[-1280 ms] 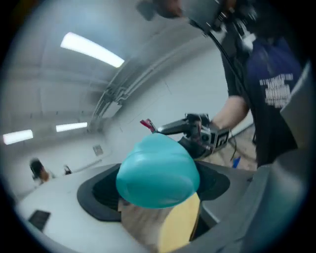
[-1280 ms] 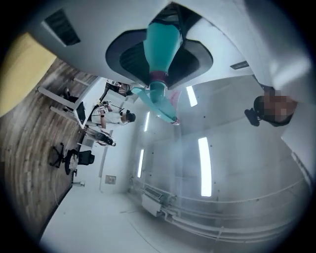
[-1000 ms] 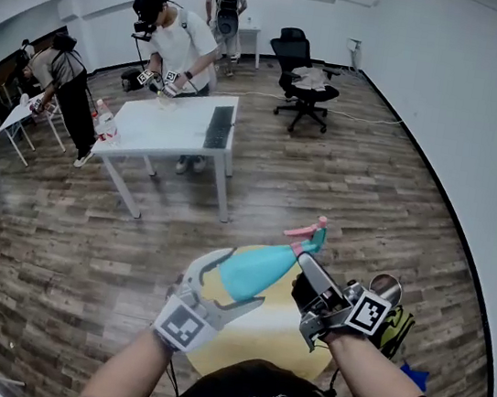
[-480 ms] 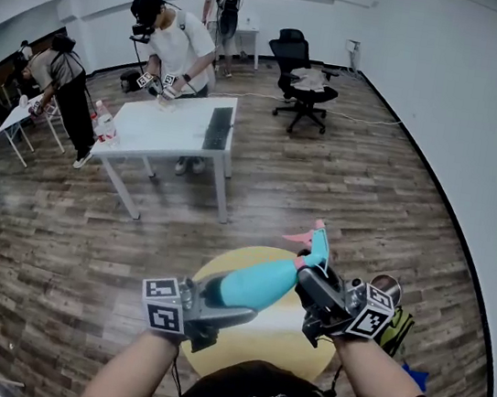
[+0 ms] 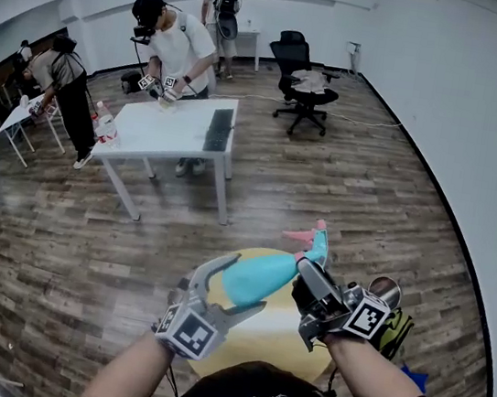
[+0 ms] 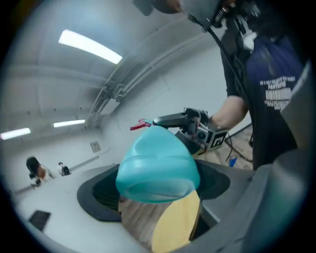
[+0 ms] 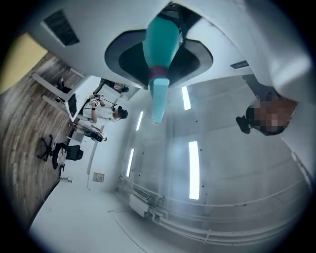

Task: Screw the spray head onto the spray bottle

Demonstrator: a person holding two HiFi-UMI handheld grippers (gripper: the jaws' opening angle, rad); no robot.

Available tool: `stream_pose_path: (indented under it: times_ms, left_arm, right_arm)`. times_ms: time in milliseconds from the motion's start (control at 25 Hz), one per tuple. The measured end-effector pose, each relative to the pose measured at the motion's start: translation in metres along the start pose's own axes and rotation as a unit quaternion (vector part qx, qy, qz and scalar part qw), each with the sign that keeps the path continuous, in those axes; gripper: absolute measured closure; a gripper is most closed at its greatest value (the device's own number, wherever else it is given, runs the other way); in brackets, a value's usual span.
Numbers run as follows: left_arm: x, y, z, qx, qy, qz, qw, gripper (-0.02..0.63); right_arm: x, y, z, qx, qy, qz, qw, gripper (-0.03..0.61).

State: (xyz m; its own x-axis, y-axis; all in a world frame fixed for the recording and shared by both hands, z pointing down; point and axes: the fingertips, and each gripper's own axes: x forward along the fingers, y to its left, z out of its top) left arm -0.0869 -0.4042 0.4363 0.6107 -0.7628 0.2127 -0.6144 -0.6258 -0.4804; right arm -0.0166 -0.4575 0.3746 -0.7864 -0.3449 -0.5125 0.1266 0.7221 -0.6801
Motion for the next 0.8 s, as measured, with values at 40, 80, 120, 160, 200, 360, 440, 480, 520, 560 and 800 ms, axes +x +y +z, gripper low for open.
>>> stream_pose_path:
  times_ms: [40,80,120,160,200,360,440,480,520,560,800]
  left_arm:
    - [-0.001,0.003,-0.002,0.03,0.019,0.021,0.9991,0.161]
    - [-0.001,0.006,-0.004,0.06,0.035,0.04,0.9968,0.161]
    - [0.0,0.008,-0.006,0.088,0.048,0.057,0.9933,0.161]
    - [0.001,0.009,-0.007,0.112,0.058,0.071,0.9894,0.161]
    - [0.001,0.01,-0.007,0.123,0.063,0.078,0.9873,0.161]
    - [0.002,-0.004,0.003,-0.055,-0.041,-0.035,0.9971,0.166]
    - [-0.005,-0.015,0.007,-0.221,-0.099,-0.136,0.9607,0.166]
    - [-0.009,-0.018,0.011,-0.297,-0.118,-0.18,0.9302,0.166]
    - [-0.013,-0.018,0.016,-0.36,-0.134,-0.216,0.8977,0.166]
    - [-0.016,-0.019,0.021,-0.405,-0.146,-0.244,0.8686,0.166]
    - [-0.021,-0.037,0.024,-0.499,-0.142,-0.357,0.7765,0.166]
  right_arm:
    - [0.0,0.0,0.0,0.002,0.0,-0.003,1.0,0.433]
    - [0.001,-0.001,0.0,0.006,-0.002,-0.006,1.0,0.434]
    - [0.001,-0.002,0.001,0.012,-0.004,-0.009,1.0,0.434]
    - [0.0,-0.004,0.002,0.016,-0.007,-0.011,1.0,0.434]
    - [0.0,-0.005,0.002,0.019,-0.009,-0.013,1.0,0.433]
    - [-0.001,0.007,-0.001,-0.05,0.019,0.003,0.999,0.43]
    - [-0.004,0.019,-0.003,-0.116,0.048,0.026,0.992,0.426]
    - [-0.006,0.025,-0.004,-0.134,0.058,0.04,0.988,0.417]
    - [-0.008,0.029,-0.003,-0.141,0.063,0.052,0.987,0.403]
    - [-0.009,0.031,-0.003,-0.139,0.065,0.06,0.986,0.382]
    - [0.0,0.037,-0.015,-0.134,0.093,0.087,0.983,0.365]
